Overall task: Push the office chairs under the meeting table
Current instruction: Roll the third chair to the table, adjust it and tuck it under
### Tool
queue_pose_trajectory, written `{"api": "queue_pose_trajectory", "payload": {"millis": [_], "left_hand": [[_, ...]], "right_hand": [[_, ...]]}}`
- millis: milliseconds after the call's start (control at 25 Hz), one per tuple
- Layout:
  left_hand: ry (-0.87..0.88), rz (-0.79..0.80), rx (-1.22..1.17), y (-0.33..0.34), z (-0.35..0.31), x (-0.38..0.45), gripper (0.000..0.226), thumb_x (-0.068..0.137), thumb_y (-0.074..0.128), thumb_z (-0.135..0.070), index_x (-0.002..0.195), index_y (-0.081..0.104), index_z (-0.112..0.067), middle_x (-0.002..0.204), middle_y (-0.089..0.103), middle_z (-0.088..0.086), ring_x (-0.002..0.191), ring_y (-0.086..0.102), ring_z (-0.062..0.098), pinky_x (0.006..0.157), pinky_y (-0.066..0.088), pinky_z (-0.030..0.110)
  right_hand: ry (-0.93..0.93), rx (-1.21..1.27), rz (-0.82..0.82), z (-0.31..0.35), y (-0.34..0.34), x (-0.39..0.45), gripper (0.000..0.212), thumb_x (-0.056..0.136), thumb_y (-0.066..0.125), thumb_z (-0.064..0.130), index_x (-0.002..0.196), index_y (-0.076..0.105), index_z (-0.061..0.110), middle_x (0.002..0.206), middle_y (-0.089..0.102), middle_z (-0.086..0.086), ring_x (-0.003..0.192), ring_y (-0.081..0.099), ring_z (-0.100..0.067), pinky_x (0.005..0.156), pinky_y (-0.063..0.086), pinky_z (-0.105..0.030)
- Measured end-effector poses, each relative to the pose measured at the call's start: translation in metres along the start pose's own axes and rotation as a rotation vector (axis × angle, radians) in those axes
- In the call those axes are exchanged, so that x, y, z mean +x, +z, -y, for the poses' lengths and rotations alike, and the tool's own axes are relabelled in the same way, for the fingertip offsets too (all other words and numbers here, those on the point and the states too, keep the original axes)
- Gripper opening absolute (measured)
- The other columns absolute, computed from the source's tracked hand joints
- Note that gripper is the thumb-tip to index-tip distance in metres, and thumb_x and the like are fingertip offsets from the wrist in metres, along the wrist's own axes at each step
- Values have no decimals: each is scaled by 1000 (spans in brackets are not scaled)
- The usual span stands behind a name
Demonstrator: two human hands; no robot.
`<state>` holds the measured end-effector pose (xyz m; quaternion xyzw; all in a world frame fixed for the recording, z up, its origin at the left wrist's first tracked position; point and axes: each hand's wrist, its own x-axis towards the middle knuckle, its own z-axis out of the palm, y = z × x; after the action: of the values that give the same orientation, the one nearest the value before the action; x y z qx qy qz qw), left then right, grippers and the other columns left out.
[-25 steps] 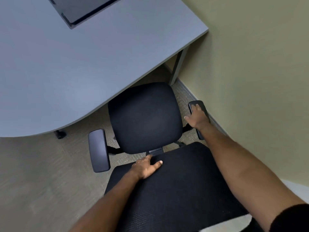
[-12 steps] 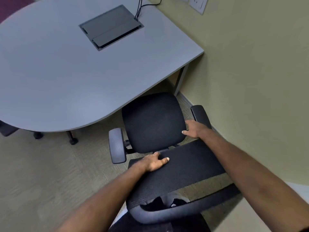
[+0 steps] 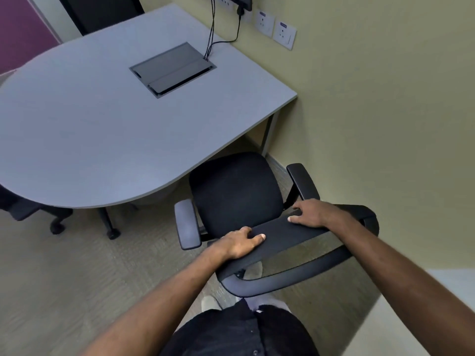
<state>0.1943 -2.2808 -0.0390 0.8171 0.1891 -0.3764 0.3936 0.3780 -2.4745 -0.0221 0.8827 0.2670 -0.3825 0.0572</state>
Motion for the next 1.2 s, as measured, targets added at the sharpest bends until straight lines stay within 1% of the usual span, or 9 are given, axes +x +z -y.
{"api": "queue_pose_trajectory", "payload": {"millis": [160, 240, 360, 440, 560, 640, 720, 840, 1200], "left_hand": [[88, -112, 66, 9, -7, -34, 77, 99, 39, -73, 154, 45, -21, 154, 54, 8, 139, 51, 27, 112, 41, 37], [128, -179, 151, 19, -13, -48, 77, 98, 33, -76, 151, 48, -23, 151, 56, 6, 136, 53, 28, 108, 44, 42], [156, -302, 324, 40, -18, -69, 92, 86, 24, -89, 152, 43, -28, 153, 53, 1, 136, 52, 30, 104, 44, 50], [196, -389, 422, 53, -18, -78, 105, 77, 22, -97, 155, 36, -28, 154, 51, -1, 136, 51, 29, 105, 44, 51], [261, -451, 505, 62, -14, -83, 118, 70, 29, -103, 158, 28, -25, 156, 47, -1, 136, 51, 29, 105, 45, 51], [289, -458, 572, 63, -11, -85, 119, 69, 39, -100, 159, 25, -23, 155, 46, 1, 134, 52, 30, 104, 48, 51], [306, -477, 598, 63, -10, -85, 111, 73, 45, -95, 154, 28, -21, 147, 51, 2, 127, 57, 29, 100, 51, 49], [317, -504, 594, 60, -9, -85, 99, 76, 46, -90, 147, 34, -21, 136, 57, 2, 118, 62, 29, 95, 53, 48], [345, -569, 589, 35, -3, -70, 94, 75, 44, -88, 144, 39, -24, 131, 60, -1, 112, 64, 28, 89, 54, 46]], "right_hand": [[-29, 21, -103, 0, 6, -43, 54, 100, 53, 64, 133, 69, 24, 134, 70, -2, 120, 64, -24, 101, 51, -40], [-58, 34, -161, -3, 11, -65, 53, 98, 48, 71, 122, 73, 30, 123, 73, 5, 112, 66, -18, 98, 52, -42], [-120, 0, -322, -11, 26, -92, 59, 98, 42, 75, 127, 72, 33, 127, 72, 11, 117, 64, -14, 102, 47, -38], [-163, 12, -454, -20, 39, -103, 58, 97, 48, 73, 133, 69, 32, 134, 69, 13, 126, 60, -13, 104, 39, -33], [-273, 33, -617, -33, 61, -112, 57, 97, 56, 66, 136, 68, 27, 137, 68, 9, 133, 57, -15, 119, 32, -38], [-331, 48, -746, -39, 72, -111, 53, 95, 54, 63, 129, 72, 25, 130, 71, 9, 126, 62, -17, 117, 37, -42], [-349, 102, -839, -40, 75, -107, 46, 94, 55, 57, 120, 76, 25, 121, 74, 10, 117, 66, -17, 111, 43, -43], [-361, 151, -906, -37, 74, -100, 40, 92, 57, 51, 112, 80, 25, 113, 77, 10, 110, 70, -17, 105, 49, -46], [-373, 180, -970, -26, 51, -72, 35, 91, 54, 40, 101, 82, 22, 102, 79, 8, 99, 73, -16, 93, 55, -44]]}}
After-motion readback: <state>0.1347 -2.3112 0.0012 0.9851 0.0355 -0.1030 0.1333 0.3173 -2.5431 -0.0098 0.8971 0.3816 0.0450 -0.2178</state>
